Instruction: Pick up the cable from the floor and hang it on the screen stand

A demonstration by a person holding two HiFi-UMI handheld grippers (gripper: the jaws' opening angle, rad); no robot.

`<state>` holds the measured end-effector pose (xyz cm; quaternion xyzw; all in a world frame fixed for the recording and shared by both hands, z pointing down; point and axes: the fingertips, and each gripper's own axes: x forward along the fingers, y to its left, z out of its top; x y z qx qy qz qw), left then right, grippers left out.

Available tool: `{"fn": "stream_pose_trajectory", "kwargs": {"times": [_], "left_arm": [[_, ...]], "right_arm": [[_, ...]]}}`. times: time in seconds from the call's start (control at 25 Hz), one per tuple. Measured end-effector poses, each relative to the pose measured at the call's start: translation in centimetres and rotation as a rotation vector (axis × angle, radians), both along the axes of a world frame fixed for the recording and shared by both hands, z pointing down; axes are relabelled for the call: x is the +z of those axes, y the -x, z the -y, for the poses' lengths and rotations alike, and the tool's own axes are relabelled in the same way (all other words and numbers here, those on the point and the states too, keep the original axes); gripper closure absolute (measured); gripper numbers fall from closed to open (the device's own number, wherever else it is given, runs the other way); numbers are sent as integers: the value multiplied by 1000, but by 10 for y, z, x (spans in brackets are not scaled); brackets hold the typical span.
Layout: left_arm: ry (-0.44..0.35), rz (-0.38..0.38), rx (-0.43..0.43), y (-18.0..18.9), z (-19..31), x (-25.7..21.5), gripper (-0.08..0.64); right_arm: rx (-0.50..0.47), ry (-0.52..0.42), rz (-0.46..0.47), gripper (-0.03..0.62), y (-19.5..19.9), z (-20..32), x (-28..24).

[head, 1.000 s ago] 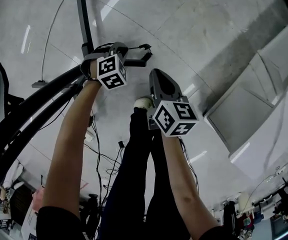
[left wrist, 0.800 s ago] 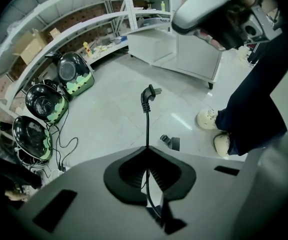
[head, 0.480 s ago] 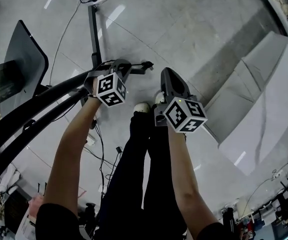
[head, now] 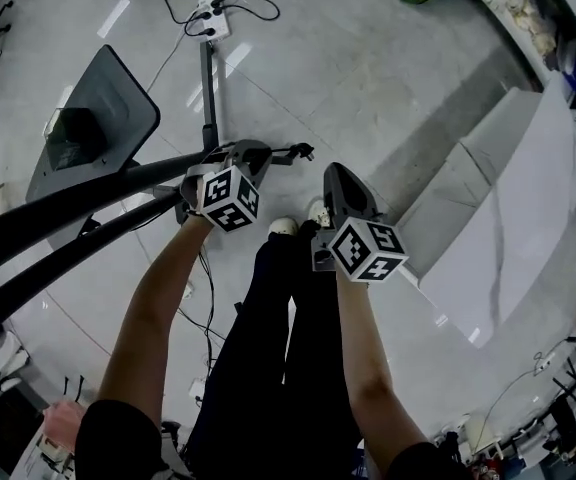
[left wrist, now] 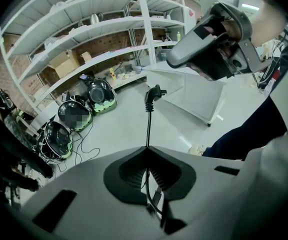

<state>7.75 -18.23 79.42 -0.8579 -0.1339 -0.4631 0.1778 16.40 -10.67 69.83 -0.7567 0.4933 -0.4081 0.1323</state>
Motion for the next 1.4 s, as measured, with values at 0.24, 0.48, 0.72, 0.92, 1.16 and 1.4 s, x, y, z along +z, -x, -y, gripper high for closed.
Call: {"fn": "stream_pose_trajectory", "kwargs": {"times": [0.24, 0.48, 0.72, 0.92, 1.16, 1.4], "left_arm": [[8, -51, -56, 10, -1, -68, 548], [19, -114, -117, 19, 0, -143, 548], [11, -179, -169, 30, -4, -214, 548], [4, -265, -236, 50, -11, -279, 548], [50, -326, -343, 77, -14, -329, 548], [110, -383, -463, 101, -20, -366, 548]], "right_arm": [[-15, -22, -26, 568, 0, -6, -61], [-30, -55, -47, 568, 3, -11, -123], [-99, -92, -83, 568, 26, -16, -189], [-130, -122, -87, 568, 54, -20, -235], [-229, -179, -123, 568, 86, -6, -280], [-302, -234, -111, 568, 107, 14, -318]]}}
